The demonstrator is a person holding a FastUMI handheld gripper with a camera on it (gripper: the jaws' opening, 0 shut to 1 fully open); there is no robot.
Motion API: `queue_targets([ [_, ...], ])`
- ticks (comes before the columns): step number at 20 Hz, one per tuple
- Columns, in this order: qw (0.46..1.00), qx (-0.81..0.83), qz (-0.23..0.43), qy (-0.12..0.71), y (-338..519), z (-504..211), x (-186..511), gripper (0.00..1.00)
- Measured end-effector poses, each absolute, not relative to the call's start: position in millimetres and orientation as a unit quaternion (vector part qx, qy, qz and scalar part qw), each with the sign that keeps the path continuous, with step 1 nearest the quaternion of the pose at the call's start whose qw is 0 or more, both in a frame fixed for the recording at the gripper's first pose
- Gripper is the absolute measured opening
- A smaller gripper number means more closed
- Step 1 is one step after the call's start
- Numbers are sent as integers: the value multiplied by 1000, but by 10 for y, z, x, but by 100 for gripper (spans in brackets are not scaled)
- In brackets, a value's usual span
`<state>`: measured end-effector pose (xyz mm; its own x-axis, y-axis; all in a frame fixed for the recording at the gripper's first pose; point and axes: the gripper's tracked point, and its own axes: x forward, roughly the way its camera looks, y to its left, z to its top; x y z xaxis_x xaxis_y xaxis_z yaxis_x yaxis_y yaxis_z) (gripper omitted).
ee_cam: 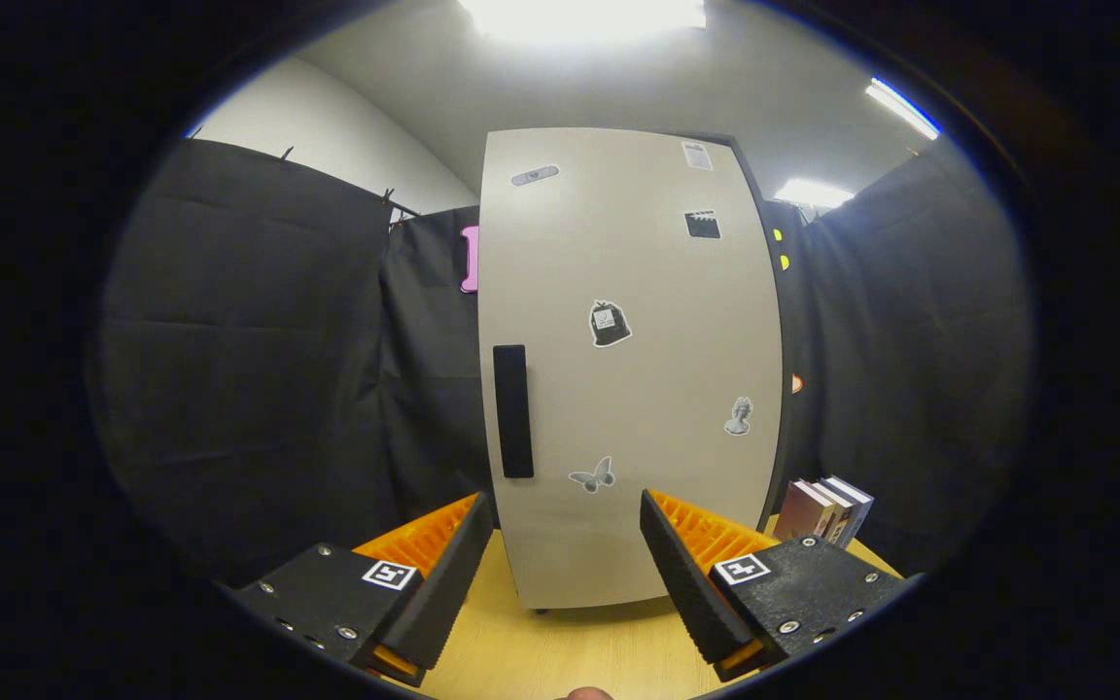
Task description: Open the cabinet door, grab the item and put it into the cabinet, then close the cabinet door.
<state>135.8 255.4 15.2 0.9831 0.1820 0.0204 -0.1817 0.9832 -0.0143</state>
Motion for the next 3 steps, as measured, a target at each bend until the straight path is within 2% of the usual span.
queue_targets([
  [3,996,-11,89,-11,2553,153,1358,95],
])
